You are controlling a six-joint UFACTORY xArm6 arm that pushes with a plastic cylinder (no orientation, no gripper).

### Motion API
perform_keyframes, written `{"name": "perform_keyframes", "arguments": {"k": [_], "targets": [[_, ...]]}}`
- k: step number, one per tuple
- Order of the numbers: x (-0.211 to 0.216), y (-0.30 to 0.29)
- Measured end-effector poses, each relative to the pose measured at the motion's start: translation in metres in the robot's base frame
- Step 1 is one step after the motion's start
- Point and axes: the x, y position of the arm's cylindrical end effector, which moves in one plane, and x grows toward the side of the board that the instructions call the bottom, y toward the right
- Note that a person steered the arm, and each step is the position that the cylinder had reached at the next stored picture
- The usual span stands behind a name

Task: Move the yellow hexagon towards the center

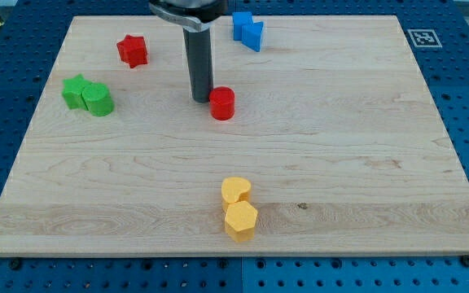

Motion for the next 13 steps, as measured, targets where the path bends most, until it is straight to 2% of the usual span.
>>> {"name": "perform_keyframes", "arguments": {"k": [1, 2, 4, 5, 6, 8, 9, 10, 12, 13], "targets": [[0.034, -0.034], [0.086, -0.065], [0.192, -0.018], [0.22, -0.008], [0.221, -0.003], [0.22, 0.049], [0.22, 0.104], [0.219, 0.134], [0.22, 0.126], [0.221, 0.097]]}}
